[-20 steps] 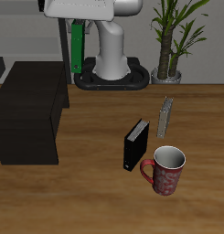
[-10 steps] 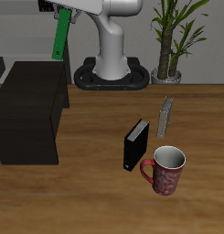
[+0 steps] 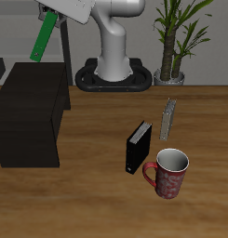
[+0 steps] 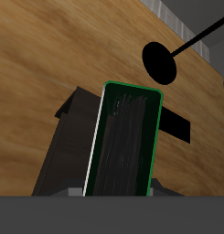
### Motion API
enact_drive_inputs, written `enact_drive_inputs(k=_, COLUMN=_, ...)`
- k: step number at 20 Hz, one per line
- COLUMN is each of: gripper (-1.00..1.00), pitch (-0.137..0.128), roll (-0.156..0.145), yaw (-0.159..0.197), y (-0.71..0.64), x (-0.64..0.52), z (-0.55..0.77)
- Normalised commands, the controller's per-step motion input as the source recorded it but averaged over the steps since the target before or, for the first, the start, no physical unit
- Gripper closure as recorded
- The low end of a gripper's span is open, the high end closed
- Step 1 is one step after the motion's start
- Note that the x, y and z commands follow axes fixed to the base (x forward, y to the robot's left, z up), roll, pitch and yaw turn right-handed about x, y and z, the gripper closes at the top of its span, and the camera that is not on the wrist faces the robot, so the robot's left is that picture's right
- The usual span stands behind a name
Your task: Place the green book flat on top of the shelf
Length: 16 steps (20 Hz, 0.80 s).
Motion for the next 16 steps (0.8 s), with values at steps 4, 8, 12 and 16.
enact_drive_inputs(k=4, gripper=1.0, pitch=-0.001, roll=-0.107, yaw=0.004, y=-0.36, x=0.06, z=-0.02)
enact_drive_inputs(k=8, gripper=1.0, pitch=-0.011, roll=-0.14, yaw=-0.012, y=-0.44, x=0.11, z=-0.05)
enact_drive_inputs(k=12, gripper=1.0, pitch=0.017, roll=-0.106, yaw=-0.01, y=-0.43, x=0.16, z=-0.1)
enact_drive_inputs(k=16, gripper=1.0, pitch=0.024, roll=-0.054, yaw=-0.002, y=-0.14, x=0.12, z=-0.14)
